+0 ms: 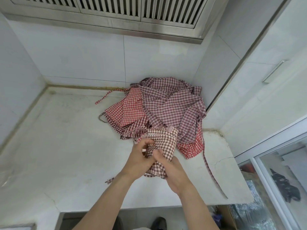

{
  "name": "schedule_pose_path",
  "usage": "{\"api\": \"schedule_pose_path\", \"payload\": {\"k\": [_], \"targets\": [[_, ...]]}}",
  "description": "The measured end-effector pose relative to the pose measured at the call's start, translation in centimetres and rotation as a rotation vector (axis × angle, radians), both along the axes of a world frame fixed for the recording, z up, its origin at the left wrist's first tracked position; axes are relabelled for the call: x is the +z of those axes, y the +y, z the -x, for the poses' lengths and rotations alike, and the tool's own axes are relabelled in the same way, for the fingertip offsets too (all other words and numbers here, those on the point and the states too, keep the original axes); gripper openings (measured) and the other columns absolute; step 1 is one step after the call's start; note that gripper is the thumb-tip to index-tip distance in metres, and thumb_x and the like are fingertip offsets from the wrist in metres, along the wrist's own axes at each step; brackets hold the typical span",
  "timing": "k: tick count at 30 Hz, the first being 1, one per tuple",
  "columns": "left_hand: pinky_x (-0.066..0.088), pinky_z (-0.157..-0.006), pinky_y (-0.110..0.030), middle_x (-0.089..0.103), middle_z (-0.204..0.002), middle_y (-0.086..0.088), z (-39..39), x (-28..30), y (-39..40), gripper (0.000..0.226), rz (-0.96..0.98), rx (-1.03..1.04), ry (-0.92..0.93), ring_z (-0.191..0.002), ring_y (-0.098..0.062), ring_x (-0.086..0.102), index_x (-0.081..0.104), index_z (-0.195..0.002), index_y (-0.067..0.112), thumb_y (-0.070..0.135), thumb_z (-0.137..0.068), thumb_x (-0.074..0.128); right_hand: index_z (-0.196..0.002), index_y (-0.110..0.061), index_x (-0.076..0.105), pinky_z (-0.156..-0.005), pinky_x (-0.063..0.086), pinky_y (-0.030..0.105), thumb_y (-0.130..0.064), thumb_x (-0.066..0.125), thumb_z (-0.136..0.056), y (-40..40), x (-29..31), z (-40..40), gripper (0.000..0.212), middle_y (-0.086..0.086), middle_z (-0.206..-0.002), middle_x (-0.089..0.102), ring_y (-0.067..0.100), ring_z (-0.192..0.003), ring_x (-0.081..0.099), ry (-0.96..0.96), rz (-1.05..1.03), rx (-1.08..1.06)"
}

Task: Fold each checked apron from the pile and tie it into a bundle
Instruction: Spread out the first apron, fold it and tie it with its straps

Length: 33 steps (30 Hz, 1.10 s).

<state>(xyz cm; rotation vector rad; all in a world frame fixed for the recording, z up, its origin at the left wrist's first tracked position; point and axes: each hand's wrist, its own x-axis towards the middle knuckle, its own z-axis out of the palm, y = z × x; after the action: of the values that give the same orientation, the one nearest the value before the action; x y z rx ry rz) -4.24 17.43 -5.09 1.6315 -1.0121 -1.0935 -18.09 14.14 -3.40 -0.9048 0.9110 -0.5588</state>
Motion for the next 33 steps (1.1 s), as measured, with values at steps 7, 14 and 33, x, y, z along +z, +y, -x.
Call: {"api": "schedule_pose_path", "payload": {"k": [7, 14, 33], "targets": [[0.052, -0.076, -0.02, 0.059, -0.116, 0.006, -0.3, 1.4, 0.2, 0.06, -0.134, 0.29, 0.245, -0.1, -0.005, 0.06, 0.045, -0.124, 0.022, 0.037, -0.079, 0.082, -0.131, -0.006, 0.057, -0.097, 0.053, 0.048, -0.029, 0.067, -0.088, 0.0, -0.5, -0.1, 0.05, 0.012, -0.119, 0.071, 0.03, -0.11, 0.068, 0.011, -0.033, -0.136], [0.056, -0.093, -0.04, 0.075, -0.11, 0.004, -0.9, 1.4, 0.4, 0.047, -0.177, 0.154, 0.584, -0.101, -0.016, 0.072, 0.062, -0.121, 0.024, 0.049, -0.082, 0.069, -0.126, -0.008, 0.061, -0.102, 0.049, 0.054, -0.013, 0.07, -0.087, -0.7, 0.2, 0.6, 0.041, 0.013, -0.12, 0.071, 0.032, -0.111, 0.067, -0.042, -0.059, -0.062], [0.056, -0.069, -0.024, 0.07, -0.072, 0.005, -2.7, 2.9, -0.5, 0.017, 0.204, 0.446, -0.059, -0.07, -0.01, 0.067, 0.068, -0.079, 0.024, 0.011, -0.085, 0.077, -0.107, -0.032, 0.064, -0.089, 0.058, 0.035, -0.025, 0.091, -0.069, -1.7, 0.0, 2.2, 0.047, -0.009, -0.107, 0.074, 0.011, -0.098, 0.071, 0.369, 0.127, 0.015]]}}
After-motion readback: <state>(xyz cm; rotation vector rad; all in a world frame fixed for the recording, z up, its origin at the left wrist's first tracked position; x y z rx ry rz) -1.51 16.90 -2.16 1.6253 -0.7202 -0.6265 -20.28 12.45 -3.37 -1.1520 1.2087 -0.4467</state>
